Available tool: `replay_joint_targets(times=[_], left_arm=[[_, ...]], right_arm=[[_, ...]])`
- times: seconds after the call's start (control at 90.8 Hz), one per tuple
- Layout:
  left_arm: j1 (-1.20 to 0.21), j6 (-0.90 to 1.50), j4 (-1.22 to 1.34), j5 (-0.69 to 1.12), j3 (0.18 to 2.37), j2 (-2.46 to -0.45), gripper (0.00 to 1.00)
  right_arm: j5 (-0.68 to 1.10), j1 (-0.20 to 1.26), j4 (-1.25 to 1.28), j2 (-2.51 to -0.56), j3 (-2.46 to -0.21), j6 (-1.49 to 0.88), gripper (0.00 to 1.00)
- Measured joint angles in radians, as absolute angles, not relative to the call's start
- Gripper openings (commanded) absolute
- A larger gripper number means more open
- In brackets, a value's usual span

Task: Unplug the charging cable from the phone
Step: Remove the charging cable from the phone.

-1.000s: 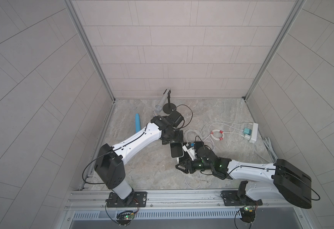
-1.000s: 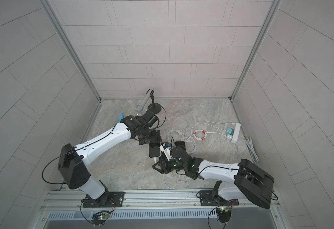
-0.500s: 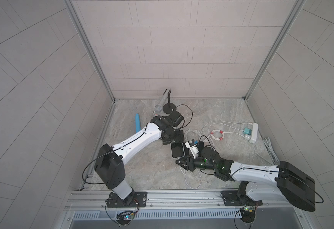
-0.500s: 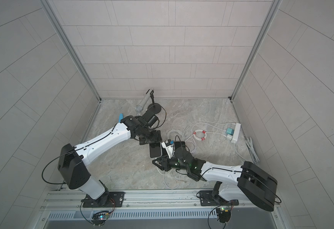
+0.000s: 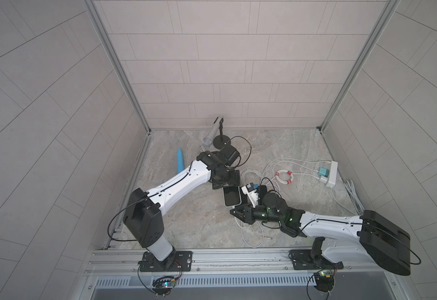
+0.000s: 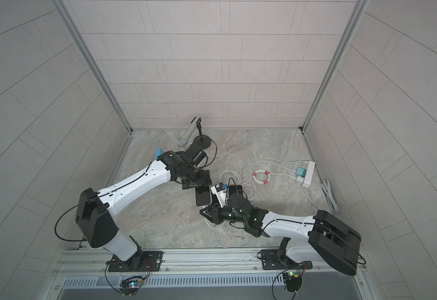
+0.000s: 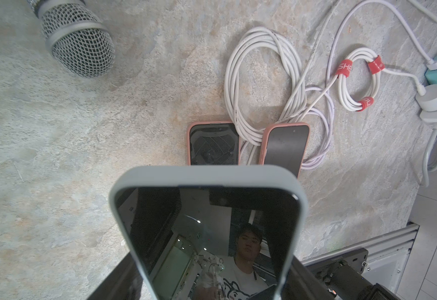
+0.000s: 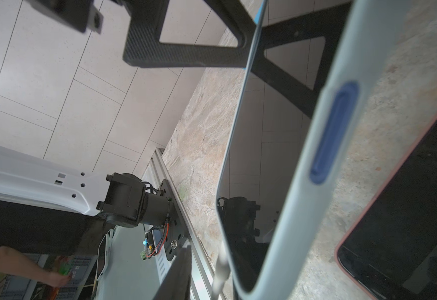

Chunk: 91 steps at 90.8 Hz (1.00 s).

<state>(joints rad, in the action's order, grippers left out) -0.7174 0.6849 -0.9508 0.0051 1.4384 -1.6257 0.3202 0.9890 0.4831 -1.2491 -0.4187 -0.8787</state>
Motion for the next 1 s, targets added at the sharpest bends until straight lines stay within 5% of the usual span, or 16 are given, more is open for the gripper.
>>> replay_joint_targets(times=[0.605, 1.002], left_arm=[[-0.707, 0.683, -0.959, 0.012, 1.438, -1.626, 0.00], [-0.707, 0.682, -0.959, 0.004, 1.438, -1.626, 0.00]], right_arm=[[0.316, 0.987, 0.442, -1.251, -0.419, -0.907, 0.01], [0.310, 0.986, 0.422, -1.251, -0.419, -0.910, 0.00]])
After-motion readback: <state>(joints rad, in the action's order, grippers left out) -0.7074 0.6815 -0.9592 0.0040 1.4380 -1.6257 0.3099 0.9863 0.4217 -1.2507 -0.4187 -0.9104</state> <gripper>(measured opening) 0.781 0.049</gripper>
